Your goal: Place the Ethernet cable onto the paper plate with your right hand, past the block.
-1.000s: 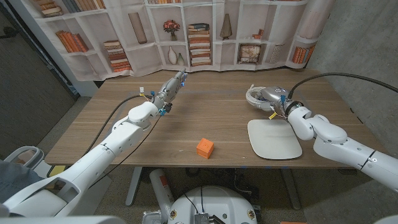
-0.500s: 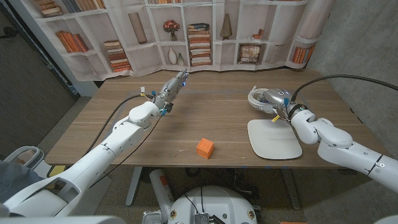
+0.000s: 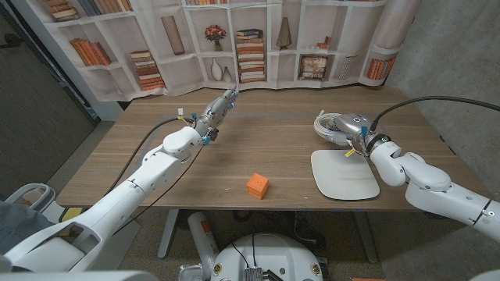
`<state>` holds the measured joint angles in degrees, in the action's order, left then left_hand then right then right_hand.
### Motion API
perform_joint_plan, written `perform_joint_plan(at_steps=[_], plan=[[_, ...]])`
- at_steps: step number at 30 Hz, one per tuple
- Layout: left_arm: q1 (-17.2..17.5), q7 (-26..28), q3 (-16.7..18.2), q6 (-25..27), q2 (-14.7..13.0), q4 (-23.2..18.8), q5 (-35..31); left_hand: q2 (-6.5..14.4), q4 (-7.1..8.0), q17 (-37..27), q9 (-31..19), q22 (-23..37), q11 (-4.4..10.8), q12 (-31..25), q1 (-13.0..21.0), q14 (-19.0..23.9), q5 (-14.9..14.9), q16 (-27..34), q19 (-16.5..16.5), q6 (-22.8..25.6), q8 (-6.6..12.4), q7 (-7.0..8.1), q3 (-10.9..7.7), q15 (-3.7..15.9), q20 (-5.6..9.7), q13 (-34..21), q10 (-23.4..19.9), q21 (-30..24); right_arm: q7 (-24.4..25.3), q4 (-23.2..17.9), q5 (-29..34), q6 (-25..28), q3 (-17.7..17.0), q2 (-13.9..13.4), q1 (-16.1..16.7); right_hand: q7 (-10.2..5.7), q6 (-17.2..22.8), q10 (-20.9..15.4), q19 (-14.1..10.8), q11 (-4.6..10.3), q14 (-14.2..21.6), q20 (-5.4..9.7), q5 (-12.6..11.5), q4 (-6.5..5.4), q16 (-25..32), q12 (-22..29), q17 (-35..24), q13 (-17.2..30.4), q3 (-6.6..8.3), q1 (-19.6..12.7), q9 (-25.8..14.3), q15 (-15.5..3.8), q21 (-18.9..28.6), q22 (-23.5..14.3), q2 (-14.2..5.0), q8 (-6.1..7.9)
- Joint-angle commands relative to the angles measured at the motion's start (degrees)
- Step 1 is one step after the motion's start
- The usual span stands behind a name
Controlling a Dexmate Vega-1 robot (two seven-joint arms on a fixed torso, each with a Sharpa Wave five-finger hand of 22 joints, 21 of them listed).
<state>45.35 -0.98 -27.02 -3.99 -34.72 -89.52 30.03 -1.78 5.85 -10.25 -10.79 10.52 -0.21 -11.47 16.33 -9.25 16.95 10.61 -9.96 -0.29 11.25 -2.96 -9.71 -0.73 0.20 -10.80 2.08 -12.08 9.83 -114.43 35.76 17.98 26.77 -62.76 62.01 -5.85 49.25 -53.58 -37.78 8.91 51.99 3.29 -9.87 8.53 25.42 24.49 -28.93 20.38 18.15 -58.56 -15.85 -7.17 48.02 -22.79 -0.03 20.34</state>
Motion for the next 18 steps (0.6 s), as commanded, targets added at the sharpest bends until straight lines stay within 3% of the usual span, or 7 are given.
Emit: perform_joint_plan(at_steps=[1,18], plan=[[-0.5,-0.3,-0.5,0.2,0.6,0.4,0.0,0.5,0.14,-0.2,-0.1,0.2,0.10,-0.3,0.3,0.1,0.1,0.1,-5.0,0.3,0.25,-0.31,0.13,0.19,-0.32,-0.1,0.1,0.2,2.0,-1.6,-1.2,0.1,-2.3,-2.2,3.7,-3.75,3.6,-0.1,0.3,0.32,0.0,8.96,-0.4,0.28,-0.1,0.0,-0.3,0.1,-0.06,-7.5,-0.3,-6.51,0.7,-0.1,-6.79,0.23],[-1.4,-0.7,-1.3,0.4,1.1,1.3,-0.6,0.7,0.10,-0.2,-0.1,0.2,0.04,-0.3,0.4,0.1,0.1,0.1,-5.0,0.3,0.26,-0.36,0.28,0.16,-0.36,-0.1,0.1,0.2,4.7,-3.7,-2.7,1.3,-5.1,-4.5,9.3,-3.84,3.6,-0.3,0.9,0.27,0.0,8.86,-0.4,0.34,-0.3,-0.2,-0.6,0.3,-0.23,-8.2,-0.4,-6.51,1.7,-0.3,-6.93,0.18]])
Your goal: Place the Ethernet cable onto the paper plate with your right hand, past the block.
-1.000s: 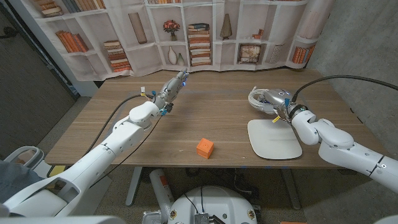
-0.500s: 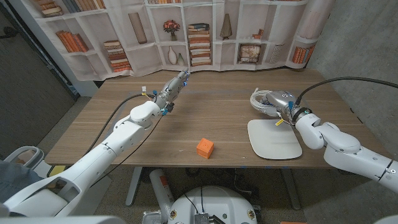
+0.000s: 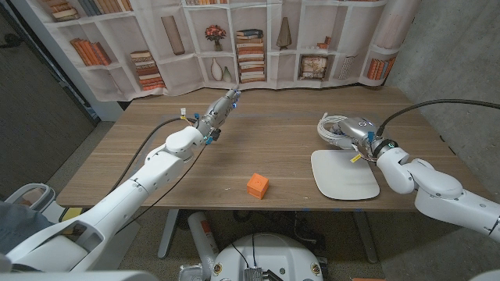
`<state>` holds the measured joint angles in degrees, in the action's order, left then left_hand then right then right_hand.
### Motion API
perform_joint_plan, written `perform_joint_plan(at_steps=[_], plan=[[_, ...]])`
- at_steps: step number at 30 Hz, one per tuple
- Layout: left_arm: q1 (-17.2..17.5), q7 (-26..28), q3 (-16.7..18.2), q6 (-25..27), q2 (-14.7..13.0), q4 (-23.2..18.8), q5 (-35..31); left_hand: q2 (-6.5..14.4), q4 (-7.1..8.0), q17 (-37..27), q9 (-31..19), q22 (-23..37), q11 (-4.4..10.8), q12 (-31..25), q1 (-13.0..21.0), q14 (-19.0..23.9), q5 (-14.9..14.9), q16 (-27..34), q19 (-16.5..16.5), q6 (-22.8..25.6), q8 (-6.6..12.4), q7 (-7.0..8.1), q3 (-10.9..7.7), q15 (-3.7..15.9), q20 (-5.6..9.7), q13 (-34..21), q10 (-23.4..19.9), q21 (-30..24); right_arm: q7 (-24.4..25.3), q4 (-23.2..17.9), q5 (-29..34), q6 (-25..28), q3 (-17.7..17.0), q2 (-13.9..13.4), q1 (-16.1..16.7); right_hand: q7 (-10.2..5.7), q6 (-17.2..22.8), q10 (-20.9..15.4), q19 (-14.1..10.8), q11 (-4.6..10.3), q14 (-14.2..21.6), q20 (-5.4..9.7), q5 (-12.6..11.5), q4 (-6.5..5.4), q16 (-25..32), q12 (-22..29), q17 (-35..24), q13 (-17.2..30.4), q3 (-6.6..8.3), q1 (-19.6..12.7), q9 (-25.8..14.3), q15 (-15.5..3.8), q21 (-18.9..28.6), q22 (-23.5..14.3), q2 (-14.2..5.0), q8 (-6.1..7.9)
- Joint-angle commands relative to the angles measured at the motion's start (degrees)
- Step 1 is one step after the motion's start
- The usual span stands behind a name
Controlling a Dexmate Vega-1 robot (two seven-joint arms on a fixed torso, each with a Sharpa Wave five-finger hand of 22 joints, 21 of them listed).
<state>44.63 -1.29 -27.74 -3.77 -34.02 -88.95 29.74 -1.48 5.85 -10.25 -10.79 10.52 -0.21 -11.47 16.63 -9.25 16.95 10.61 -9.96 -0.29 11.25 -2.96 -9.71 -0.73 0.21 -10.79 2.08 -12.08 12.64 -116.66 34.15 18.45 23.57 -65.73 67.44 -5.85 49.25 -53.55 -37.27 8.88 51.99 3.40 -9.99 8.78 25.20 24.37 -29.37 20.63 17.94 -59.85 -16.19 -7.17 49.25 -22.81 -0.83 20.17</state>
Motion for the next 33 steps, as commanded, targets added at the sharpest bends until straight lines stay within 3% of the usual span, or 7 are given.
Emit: perform_joint_plan(at_steps=[1,33], plan=[[-0.8,-0.7,-0.6,0.2,0.5,0.9,-0.1,0.4,0.10,-0.2,-0.1,0.2,0.10,-0.3,0.1,0.1,0.1,0.1,-5.0,0.3,0.25,-0.35,0.29,0.20,-0.33,-0.1,0.1,0.2,2.0,-1.6,-1.1,1.0,-2.1,-1.5,4.2,-3.85,3.7,-0.3,0.4,0.19,0.0,8.75,-0.3,0.07,-0.1,0.0,-0.2,0.1,-0.05,-6.9,0.0,-6.51,0.5,-0.3,-6.13,0.36],[-1.8,-1.4,-0.8,-0.1,0.7,1.5,-0.4,0.6,0.05,-0.2,-0.1,0.2,0.11,-0.3,0.3,0.1,0.1,0.2,-5.0,0.4,0.27,-0.42,0.60,0.17,-0.28,-0.1,0.1,0.2,7.2,-6.9,-2.9,5.8,-7.5,-4.0,14.8,-3.82,4.0,-0.7,1.5,0.22,0.3,8.70,-0.3,-0.24,-0.5,-0.4,-0.7,0.5,-0.73,-7.2,-0.1,-6.46,2.7,-0.4,-6.15,0.34]])
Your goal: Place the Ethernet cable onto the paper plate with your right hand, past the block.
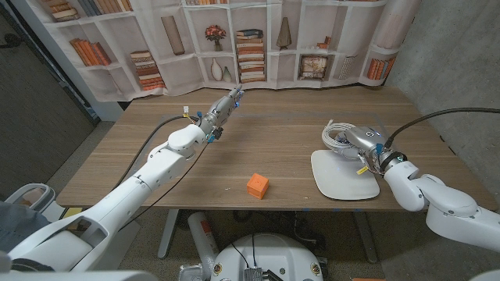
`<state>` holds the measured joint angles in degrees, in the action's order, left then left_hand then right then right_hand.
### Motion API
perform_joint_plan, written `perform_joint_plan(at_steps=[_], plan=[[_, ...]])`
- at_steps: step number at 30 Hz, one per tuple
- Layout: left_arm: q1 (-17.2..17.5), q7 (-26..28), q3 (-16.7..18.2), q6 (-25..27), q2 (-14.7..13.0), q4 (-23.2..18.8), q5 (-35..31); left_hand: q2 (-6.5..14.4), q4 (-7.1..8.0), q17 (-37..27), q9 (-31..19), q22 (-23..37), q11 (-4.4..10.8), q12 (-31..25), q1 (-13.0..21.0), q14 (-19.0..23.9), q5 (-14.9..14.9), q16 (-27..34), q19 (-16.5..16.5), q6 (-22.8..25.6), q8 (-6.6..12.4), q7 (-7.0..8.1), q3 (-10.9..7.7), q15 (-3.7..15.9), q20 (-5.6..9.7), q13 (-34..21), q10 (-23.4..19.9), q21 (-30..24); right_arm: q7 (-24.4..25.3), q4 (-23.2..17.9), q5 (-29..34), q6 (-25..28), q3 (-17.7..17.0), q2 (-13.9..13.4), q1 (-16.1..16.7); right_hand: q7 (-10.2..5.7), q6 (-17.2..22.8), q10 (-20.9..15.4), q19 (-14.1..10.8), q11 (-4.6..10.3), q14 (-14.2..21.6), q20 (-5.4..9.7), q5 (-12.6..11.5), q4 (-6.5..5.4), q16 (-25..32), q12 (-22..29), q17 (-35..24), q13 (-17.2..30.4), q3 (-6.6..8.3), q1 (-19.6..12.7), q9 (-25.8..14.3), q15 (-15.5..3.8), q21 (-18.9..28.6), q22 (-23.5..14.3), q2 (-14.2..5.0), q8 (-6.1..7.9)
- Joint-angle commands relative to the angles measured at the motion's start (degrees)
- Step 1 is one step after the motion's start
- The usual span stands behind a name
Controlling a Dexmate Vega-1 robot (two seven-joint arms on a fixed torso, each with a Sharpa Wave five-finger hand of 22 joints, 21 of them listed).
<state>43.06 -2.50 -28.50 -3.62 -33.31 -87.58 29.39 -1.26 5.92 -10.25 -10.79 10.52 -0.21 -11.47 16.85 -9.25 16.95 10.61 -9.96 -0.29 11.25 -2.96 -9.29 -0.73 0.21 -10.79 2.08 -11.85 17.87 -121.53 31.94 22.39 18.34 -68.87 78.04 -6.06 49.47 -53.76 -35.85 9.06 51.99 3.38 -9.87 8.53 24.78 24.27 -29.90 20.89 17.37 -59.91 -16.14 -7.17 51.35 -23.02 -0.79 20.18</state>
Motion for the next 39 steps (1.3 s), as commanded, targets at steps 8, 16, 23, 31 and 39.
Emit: perform_joint_plan(at_steps=[8,16,23,31,39], plan=[[-0.6,-0.6,-0.1,-0.3,0.2,0.4,0.0,0.4,-0.03,-0.2,-0.1,0.2,0.14,-0.3,0.1,0.1,0.1,0.2,-5.1,0.3,0.25,-0.36,0.26,0.17,-0.29,-0.1,0.1,0.0,3.5,-3.4,-1.3,2.6,-4.8,-1.5,7.8,-3.57,3.8,-0.5,0.4,0.16,0.4,8.71,-0.4,-0.05,-0.2,-0.4,-0.3,0.3,-0.29,-7.1,-0.2,-6.45,1.0,-0.2,-6.20,0.28],[-1.0,-0.5,-0.3,-0.2,0.4,0.6,-0.3,0.5,-0.04,-0.2,-0.1,0.2,0.13,-0.4,0.1,0.0,0.0,0.1,-5.0,0.4,0.26,-0.39,0.34,0.17,-0.26,-0.1,0.0,0.0,4.4,-4.2,-1.4,2.7,-6.6,-1.5,10.6,-3.55,3.8,-0.5,0.6,0.20,0.5,8.71,-0.4,-0.07,-0.3,-0.6,-0.4,0.4,-0.40,-7.2,-0.2,-6.45,1.5,-0.2,-6.20,0.26],[-1.3,-0.2,-0.4,-0.3,0.8,0.9,-0.4,0.5,-0.04,-0.2,-0.1,0.2,-0.03,-0.3,0.2,0.0,0.0,0.1,-5.1,0.3,0.25,-0.44,0.40,0.17,-0.24,-0.1,0.1,0.0,5.5,-4.7,-1.3,2.5,-8.4,-1.0,13.5,-3.71,3.9,-0.5,0.8,0.20,0.5,8.70,-0.4,-0.07,-0.4,-0.6,-0.4,0.5,-0.49,-7.2,-0.2,-6.45,1.8,-0.1,-6.19,0.25],[-1.5,-0.6,-0.6,-0.5,1.1,1.3,-0.4,0.6,-0.05,-0.2,-0.1,0.2,0.01,-0.3,0.2,0.0,0.0,0.1,-5.1,0.3,0.23,-0.35,0.49,0.16,-0.18,-0.1,0.1,0.0,5.5,-5.5,-0.7,2.3,-10.3,-0.5,16.6,-3.67,3.9,-0.6,1.0,0.15,0.6,8.69,-0.4,-0.09,-0.5,-0.7,-0.5,0.6,-0.59,-7.3,-0.2,-6.44,2.3,-0.1,-6.18,0.18],[-1.0,0.0,-0.5,-0.4,0.9,0.5,-0.6,0.6,-0.06,-0.2,-0.1,0.2,-0.01,-0.3,0.3,0.0,0.0,0.2,-5.0,0.3,0.25,-0.43,0.59,0.19,-0.11,-0.1,0.1,0.0,5.1,-6.0,0.3,1.6,-11.0,0.5,18.7,-3.67,3.9,-0.7,1.3,-0.05,0.6,8.66,-0.4,-0.10,-0.6,-0.8,-0.6,0.6,-0.70,-7.3,-0.2,-6.44,2.7,0.0,-6.15,0.16]])
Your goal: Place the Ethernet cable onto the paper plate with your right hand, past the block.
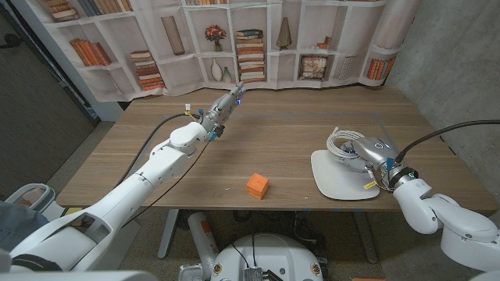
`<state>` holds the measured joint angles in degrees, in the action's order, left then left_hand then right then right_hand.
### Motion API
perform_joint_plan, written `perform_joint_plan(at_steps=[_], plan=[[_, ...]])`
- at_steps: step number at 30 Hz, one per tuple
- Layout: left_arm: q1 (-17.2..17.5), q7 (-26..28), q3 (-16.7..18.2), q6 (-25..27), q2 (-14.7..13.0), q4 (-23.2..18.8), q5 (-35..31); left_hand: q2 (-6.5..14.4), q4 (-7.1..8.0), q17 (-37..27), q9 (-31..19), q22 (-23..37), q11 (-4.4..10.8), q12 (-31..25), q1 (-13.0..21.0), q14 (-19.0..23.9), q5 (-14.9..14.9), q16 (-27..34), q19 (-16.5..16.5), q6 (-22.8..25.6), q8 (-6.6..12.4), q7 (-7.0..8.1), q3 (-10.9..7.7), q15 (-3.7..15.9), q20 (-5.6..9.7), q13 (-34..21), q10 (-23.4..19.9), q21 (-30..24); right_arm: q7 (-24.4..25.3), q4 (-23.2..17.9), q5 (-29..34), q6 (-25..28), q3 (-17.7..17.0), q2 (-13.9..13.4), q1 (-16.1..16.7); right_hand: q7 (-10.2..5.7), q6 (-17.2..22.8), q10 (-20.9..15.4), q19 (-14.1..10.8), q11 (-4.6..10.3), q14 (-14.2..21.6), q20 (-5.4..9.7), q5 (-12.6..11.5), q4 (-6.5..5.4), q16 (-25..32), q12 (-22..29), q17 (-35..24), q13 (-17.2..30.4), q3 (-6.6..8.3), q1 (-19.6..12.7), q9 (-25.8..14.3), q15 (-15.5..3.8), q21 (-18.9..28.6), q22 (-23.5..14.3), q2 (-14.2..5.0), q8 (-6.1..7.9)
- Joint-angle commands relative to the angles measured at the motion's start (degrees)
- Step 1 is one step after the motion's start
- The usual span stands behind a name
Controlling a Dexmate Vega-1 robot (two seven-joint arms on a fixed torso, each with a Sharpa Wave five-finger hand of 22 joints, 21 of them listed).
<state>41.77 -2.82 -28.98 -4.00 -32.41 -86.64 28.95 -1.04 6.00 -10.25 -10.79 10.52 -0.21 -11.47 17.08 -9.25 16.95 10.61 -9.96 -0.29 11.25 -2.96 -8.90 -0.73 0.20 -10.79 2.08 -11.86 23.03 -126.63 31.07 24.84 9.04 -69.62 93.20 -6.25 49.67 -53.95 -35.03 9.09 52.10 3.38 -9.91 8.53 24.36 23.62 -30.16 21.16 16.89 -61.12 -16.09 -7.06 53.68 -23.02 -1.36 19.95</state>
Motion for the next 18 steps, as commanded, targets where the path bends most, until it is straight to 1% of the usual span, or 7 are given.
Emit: perform_joint_plan(at_steps=[1,5,7,18], plan=[[0.3,0.3,0.0,0.2,-0.1,-0.6,-0.1,0.4,-0.14,-0.2,-0.1,0.2,-0.02,-0.3,0.0,0.0,0.0,0.1,-5.0,0.4,0.27,-0.46,0.22,0.17,-0.12,-0.1,0.1,0.0,-0.1,-0.9,1.3,-1.1,-1.8,1.4,3.8,-3.46,3.7,-0.6,0.5,-0.07,0.5,8.66,-0.4,-0.10,-0.2,-0.1,-0.3,0.3,-0.22,-6.1,-0.2,-6.55,0.4,0.0,-5.57,0.36],[0.7,0.6,0.2,0.1,-0.2,-0.9,0.1,0.4,-0.14,-0.2,-0.1,0.2,-0.16,-0.4,0.1,0.0,0.0,0.1,-5.0,0.3,0.23,-0.37,0.27,0.18,-0.11,-0.1,0.1,0.0,-0.4,-1.3,2.0,-1.2,-2.2,1.9,4.7,-3.46,3.7,-0.6,0.6,0.08,0.5,8.66,-0.4,-0.12,-0.3,-0.2,-0.4,0.3,-0.27,-6.1,-0.2,-6.55,0.6,0.0,-5.58,0.35],[0.8,0.7,0.2,0.2,-0.3,-1.1,-0.1,0.5,-0.15,-0.2,-0.1,0.2,0.24,-0.4,0.1,0.0,0.0,0.1,-5.0,0.3,0.25,-0.37,0.31,0.17,-0.11,-0.1,0.1,0.0,-0.4,-1.7,2.3,-1.3,-2.5,2.2,5.3,-3.47,3.8,-0.6,0.6,0.15,0.6,8.67,-0.4,-0.12,-0.3,-0.3,-0.4,0.4,-0.28,-6.2,-0.3,-6.54,0.8,0.0,-5.60,0.37],[0.9,0.2,0.2,-0.3,-0.2,-1.0,0.2,0.5,-0.16,-0.2,-0.1,0.2,0.12,-0.4,0.1,0.0,0.0,0.1,-5.1,0.4,0.27,-0.41,0.43,0.15,-0.14,-0.1,0.1,0.0,-1.4,-3.3,4.6,-1.1,-3.7,4.4,7.8,-3.34,3.9,-0.6,0.9,0.00,0.6,8.65,-0.4,-0.18,-0.5,-0.4,-0.5,0.4,-0.42,-6.1,-0.3,-6.53,1.3,0.2,-5.59,0.34]])
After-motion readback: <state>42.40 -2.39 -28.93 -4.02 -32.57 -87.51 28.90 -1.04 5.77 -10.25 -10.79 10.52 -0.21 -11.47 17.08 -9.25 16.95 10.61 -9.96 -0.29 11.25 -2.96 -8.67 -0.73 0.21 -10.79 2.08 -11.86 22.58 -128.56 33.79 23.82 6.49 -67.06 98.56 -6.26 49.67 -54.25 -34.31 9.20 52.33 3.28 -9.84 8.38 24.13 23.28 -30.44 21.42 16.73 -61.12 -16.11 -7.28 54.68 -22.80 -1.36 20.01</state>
